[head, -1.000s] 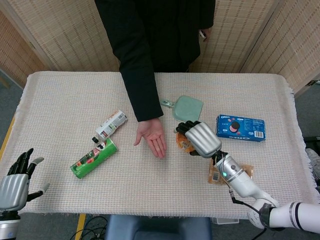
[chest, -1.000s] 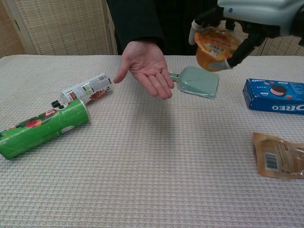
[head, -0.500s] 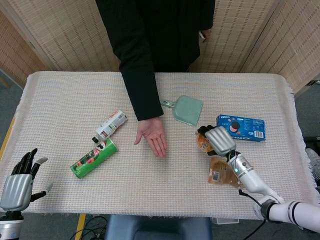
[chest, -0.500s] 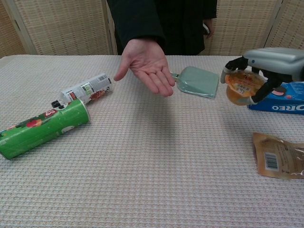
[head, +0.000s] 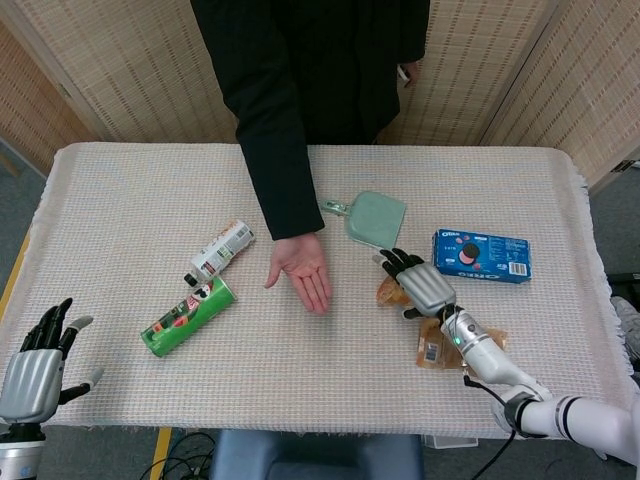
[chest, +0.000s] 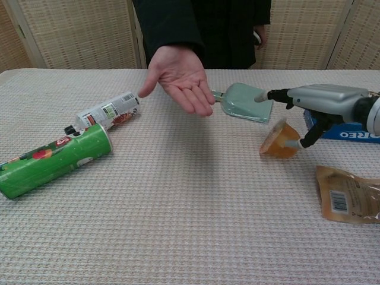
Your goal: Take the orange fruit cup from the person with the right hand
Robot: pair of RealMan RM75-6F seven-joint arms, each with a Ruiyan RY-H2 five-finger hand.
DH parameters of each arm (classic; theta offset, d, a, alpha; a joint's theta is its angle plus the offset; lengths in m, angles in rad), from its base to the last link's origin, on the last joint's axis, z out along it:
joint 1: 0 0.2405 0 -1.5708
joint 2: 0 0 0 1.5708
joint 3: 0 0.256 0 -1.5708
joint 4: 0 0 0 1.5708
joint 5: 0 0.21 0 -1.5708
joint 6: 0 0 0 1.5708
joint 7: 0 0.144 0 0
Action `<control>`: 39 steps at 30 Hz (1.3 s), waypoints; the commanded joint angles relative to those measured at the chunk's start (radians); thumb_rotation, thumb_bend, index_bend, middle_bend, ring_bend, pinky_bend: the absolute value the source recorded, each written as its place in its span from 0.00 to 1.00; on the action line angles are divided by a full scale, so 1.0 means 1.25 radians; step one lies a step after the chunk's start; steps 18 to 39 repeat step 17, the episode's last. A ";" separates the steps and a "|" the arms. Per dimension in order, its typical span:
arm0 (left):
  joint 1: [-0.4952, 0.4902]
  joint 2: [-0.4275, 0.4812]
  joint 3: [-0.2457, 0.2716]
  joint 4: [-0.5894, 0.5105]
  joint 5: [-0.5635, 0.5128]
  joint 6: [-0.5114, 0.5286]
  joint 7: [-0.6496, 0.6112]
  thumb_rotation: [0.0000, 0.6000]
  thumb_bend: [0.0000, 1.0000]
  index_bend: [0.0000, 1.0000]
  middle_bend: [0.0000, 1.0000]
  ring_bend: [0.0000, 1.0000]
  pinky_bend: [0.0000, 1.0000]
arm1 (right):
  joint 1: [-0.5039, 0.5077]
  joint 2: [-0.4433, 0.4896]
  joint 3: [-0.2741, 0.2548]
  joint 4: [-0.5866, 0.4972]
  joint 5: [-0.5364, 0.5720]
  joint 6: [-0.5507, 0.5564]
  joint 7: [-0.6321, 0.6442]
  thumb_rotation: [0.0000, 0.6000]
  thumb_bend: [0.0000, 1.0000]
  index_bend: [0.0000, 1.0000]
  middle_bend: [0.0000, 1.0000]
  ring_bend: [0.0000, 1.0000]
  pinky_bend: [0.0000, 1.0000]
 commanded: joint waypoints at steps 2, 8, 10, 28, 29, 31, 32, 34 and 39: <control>-0.001 -0.002 -0.001 0.002 0.002 0.000 -0.003 1.00 0.22 0.24 0.04 0.05 0.21 | -0.045 0.076 -0.005 -0.082 -0.022 0.075 -0.023 1.00 0.45 0.00 0.00 0.00 0.12; -0.006 -0.002 -0.005 0.003 0.001 -0.004 -0.004 1.00 0.22 0.24 0.04 0.05 0.21 | -0.140 0.188 -0.034 -0.188 -0.061 0.207 -0.040 1.00 0.45 0.00 0.00 0.00 0.12; -0.008 -0.003 -0.007 0.004 0.001 -0.006 -0.004 1.00 0.22 0.24 0.04 0.05 0.21 | -0.180 0.220 -0.049 -0.214 -0.084 0.263 -0.040 1.00 0.45 0.00 0.00 0.00 0.12; -0.019 -0.012 -0.011 0.006 0.000 -0.018 -0.001 1.00 0.22 0.24 0.04 0.05 0.21 | -0.322 0.266 -0.094 -0.234 -0.132 0.438 -0.030 1.00 0.45 0.00 0.06 0.00 0.12; -0.019 -0.012 -0.011 0.006 0.000 -0.018 -0.001 1.00 0.22 0.24 0.04 0.05 0.21 | -0.322 0.266 -0.094 -0.234 -0.132 0.438 -0.030 1.00 0.45 0.00 0.06 0.00 0.12; -0.019 -0.012 -0.011 0.006 0.000 -0.018 -0.001 1.00 0.22 0.24 0.04 0.05 0.21 | -0.322 0.266 -0.094 -0.234 -0.132 0.438 -0.030 1.00 0.45 0.00 0.06 0.00 0.12; -0.019 -0.012 -0.011 0.006 0.000 -0.018 -0.001 1.00 0.22 0.24 0.04 0.05 0.21 | -0.322 0.266 -0.094 -0.234 -0.132 0.438 -0.030 1.00 0.45 0.00 0.06 0.00 0.12; -0.019 -0.012 -0.011 0.006 0.000 -0.018 -0.001 1.00 0.22 0.24 0.04 0.05 0.21 | -0.322 0.266 -0.094 -0.234 -0.132 0.438 -0.030 1.00 0.45 0.00 0.06 0.00 0.12; -0.019 -0.012 -0.011 0.006 0.000 -0.018 -0.001 1.00 0.22 0.24 0.04 0.05 0.21 | -0.322 0.266 -0.094 -0.234 -0.132 0.438 -0.030 1.00 0.45 0.00 0.06 0.00 0.12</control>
